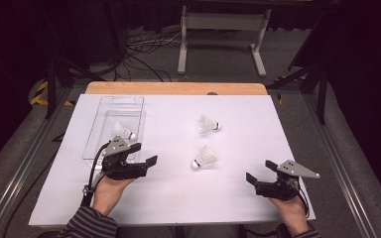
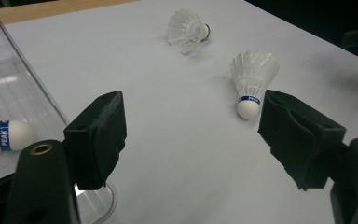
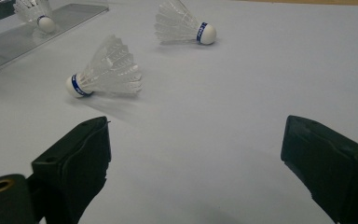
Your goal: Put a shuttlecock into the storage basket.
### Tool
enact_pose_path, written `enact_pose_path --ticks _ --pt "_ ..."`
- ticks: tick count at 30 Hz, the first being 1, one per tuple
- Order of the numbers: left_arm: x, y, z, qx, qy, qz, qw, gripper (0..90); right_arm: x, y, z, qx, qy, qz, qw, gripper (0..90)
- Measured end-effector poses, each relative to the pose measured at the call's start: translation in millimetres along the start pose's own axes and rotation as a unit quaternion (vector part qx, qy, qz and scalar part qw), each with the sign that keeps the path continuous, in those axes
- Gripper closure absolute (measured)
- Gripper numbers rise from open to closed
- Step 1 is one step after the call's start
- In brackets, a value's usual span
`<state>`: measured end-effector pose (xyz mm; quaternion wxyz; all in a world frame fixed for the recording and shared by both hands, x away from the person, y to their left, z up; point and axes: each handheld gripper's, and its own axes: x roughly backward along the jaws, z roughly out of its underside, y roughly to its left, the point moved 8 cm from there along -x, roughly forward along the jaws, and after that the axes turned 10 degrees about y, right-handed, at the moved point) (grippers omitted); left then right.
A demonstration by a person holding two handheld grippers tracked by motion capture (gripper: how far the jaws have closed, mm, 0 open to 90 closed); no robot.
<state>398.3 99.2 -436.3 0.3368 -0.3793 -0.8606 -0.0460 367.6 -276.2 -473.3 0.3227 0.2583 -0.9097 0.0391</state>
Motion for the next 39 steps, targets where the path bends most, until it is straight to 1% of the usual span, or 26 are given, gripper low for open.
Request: enact_pose_path --ticks 2,6,10,11,12,14,16,19,24,27,28,29,31,37,39 --pt "-1.5 -1.6 -1.0 0.001 0.001 0.006 1.0000 24.2 -0.1 0.0 0.0 0.001 0.000 0.000 1.0000 9.0" --pt "-3.7 -1.8 -3.3 0.001 0.001 0.005 1.0000 24.2 -0.2 -0.2 -0.1 0.002 0.000 0.000 1.0000 9.0" --pt "-5.1 -3.3 -4.8 0.001 0.002 0.009 1.0000 24.3 0.0 0.1 -0.1 0.001 0.000 0.000 1.0000 9.0" --pt "-5.7 -3.1 -5.4 0.000 0.001 0.007 1.0000 24.3 0.0 0.2 -0.2 0.001 -0.001 0.000 1.0000 9.0" --pt "-6.4 -4.0 -5.6 0.002 0.002 0.009 1.0000 24.3 0.1 0.1 -0.2 0.001 -0.001 0.000 1.0000 9.0" --pt "-7.1 -3.9 -6.7 -0.004 0.004 0.009 0.9999 24.3 0.1 0.2 -0.2 0.001 -0.001 0.000 1.0000 9.0" --pt "-8.2 -5.6 -8.4 -0.001 0.004 0.011 0.9999 24.3 0.0 0.5 -0.2 0.001 0.000 -0.001 1.0000 9.0" --pt "-11.0 -7.2 -11.2 -0.003 0.002 0.012 0.9999 24.4 0.0 0.4 -0.2 0.002 0.000 -0.001 1.0000 9.0" --pt "-15.2 -10.8 -14.1 -0.008 0.007 0.016 0.9998 24.4 0.0 0.5 -0.2 0.002 0.000 0.000 1.0000 9.0" --pt "-17.5 -13.2 -16.5 -0.007 0.007 0.018 0.9998 24.5 0.0 0.5 -0.3 0.001 -0.001 -0.001 1.0000 9.0" --pt "-18.0 -13.2 -17.1 -0.011 0.009 0.017 0.9997 24.6 -0.1 0.5 -0.2 0.001 0.000 -0.001 1.0000 9.0" --pt "-18.8 -14.5 -17.6 -0.009 0.011 0.020 0.9997 24.7 -0.1 0.5 -0.3 0.001 0.000 -0.001 1.0000 9.0" --pt "-19.9 -14.1 -19.2 -0.014 0.012 0.017 0.9997 24.7 -0.1 0.5 -0.3 0.002 -0.001 -0.001 1.0000 9.0" --pt "-23.8 -15.2 -21.0 -0.014 0.011 0.021 0.9996 24.7 -0.2 0.1 -0.3 0.003 -0.001 -0.001 1.0000 9.0" --pt "-24.9 -15.8 -21.2 -0.010 0.013 0.024 0.9996 24.9 -0.2 0.2 -0.3 0.003 -0.001 -0.002 1.0000 9.0"
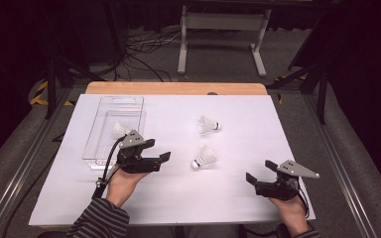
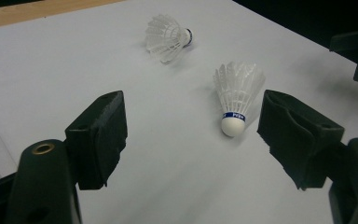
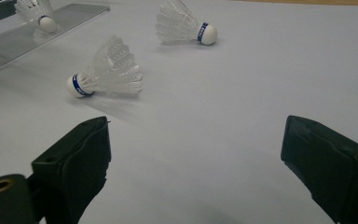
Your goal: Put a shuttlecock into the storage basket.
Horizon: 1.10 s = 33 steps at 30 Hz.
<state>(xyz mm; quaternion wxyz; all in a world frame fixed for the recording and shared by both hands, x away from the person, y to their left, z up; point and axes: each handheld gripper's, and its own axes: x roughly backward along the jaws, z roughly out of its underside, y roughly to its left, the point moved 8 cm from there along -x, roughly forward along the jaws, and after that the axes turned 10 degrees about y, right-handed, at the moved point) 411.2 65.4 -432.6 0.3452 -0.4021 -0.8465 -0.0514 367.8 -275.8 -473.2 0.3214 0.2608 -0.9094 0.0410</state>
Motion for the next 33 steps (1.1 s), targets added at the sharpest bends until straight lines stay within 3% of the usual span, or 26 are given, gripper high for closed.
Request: enact_pose_path --ticks 18,27,33 --pt "-13.6 -6.9 -8.9 -0.006 0.010 0.007 0.9999 25.4 -0.6 0.2 0.4 -0.001 0.002 -0.002 1.0000 9.0" --pt "-20.5 -9.1 -16.2 -0.022 0.026 0.000 0.9994 26.2 -1.0 -0.4 0.5 -0.003 0.002 -0.004 1.0000 9.0" --pt "-26.4 -14.0 -20.8 -0.021 0.037 0.009 0.9991 27.0 -1.3 -0.4 0.5 -0.005 0.002 -0.004 1.0000 9.0"
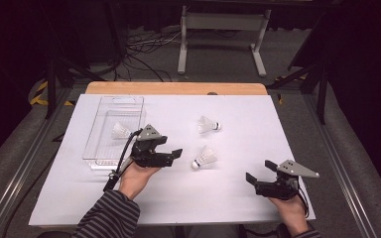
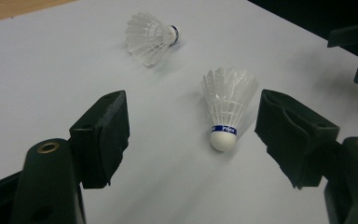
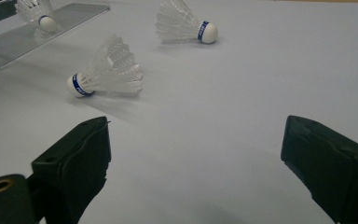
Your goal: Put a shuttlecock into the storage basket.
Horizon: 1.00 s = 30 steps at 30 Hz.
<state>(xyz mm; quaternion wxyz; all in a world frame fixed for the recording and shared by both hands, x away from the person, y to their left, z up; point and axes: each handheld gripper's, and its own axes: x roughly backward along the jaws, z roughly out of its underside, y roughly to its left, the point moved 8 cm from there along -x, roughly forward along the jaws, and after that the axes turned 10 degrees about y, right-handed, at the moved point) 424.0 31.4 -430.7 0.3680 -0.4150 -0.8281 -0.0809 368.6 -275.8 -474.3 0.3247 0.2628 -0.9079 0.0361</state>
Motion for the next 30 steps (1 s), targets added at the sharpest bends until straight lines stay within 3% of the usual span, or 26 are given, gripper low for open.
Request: enact_pose_path --ticks 7,15,21,30 --pt "-8.6 -4.6 -4.5 0.002 0.022 0.013 0.9997 28.4 0.0 -0.2 0.1 -0.001 0.001 0.000 1.0000 9.0" --pt "-20.4 -8.4 -7.5 -0.013 0.063 0.012 0.9979 29.1 -0.4 0.6 0.1 0.002 0.001 -0.001 1.0000 9.0" --pt "-24.6 -10.6 -14.5 -0.024 0.073 0.002 0.9970 30.0 -0.4 0.4 -0.2 0.003 0.000 -0.001 1.0000 9.0" --pt "-33.5 -13.9 -17.4 -0.025 0.099 0.007 0.9948 32.7 -0.1 0.8 -0.5 0.004 0.000 -0.002 1.0000 9.0"
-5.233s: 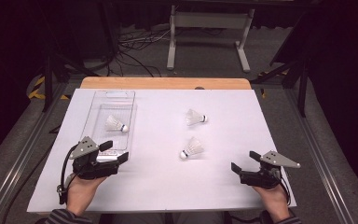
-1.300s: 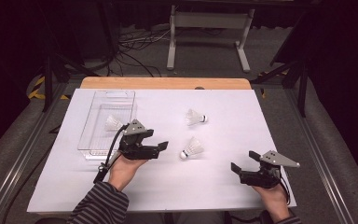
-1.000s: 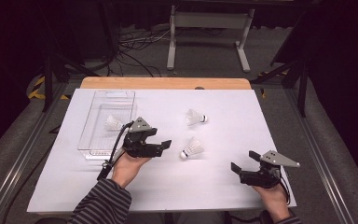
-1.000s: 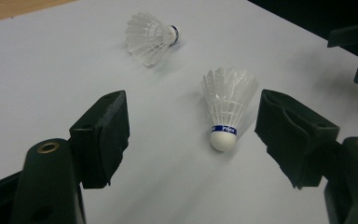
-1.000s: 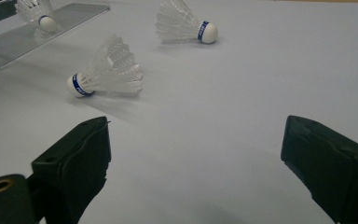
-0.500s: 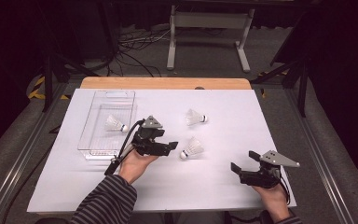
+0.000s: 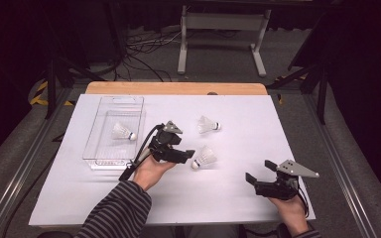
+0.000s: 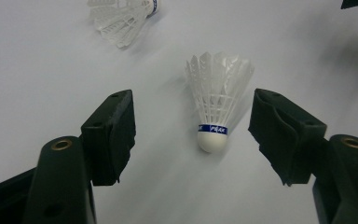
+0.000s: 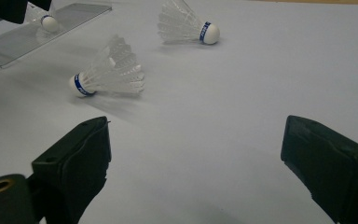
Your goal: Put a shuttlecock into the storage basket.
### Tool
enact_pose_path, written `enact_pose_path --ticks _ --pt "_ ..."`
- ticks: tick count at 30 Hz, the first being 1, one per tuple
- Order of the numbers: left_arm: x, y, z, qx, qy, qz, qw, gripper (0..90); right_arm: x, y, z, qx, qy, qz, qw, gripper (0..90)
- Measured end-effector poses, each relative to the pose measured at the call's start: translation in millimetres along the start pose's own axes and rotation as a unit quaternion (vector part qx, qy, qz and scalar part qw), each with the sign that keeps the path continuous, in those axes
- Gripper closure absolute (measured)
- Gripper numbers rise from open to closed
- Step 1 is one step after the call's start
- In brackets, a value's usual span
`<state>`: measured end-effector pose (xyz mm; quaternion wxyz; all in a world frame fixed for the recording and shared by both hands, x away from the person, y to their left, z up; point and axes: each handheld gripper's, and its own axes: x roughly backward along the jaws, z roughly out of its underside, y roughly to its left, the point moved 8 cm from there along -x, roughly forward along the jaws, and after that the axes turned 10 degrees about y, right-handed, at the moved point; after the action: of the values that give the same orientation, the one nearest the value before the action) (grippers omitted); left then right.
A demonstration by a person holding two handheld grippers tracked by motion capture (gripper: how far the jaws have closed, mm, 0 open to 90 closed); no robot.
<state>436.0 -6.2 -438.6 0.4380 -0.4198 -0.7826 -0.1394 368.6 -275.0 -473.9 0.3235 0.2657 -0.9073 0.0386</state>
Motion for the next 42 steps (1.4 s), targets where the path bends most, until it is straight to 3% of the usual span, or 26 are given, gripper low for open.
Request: enact_pose_path --ticks 12,31,42 --pt "-10.9 2.3 -1.4 -0.001 0.030 -0.001 0.9996 33.2 1.9 -0.8 -0.3 -0.005 -0.005 -0.002 1.0000 9.2" --pt "-17.7 1.2 -3.8 0.007 0.053 0.001 0.9986 33.9 0.7 0.6 -0.1 0.000 -0.001 0.000 1.0000 9.2" --pt "-30.2 -9.6 -7.3 -0.018 0.079 -0.002 0.9967 34.9 0.6 0.8 0.0 0.001 0.000 -0.001 1.0000 9.2"
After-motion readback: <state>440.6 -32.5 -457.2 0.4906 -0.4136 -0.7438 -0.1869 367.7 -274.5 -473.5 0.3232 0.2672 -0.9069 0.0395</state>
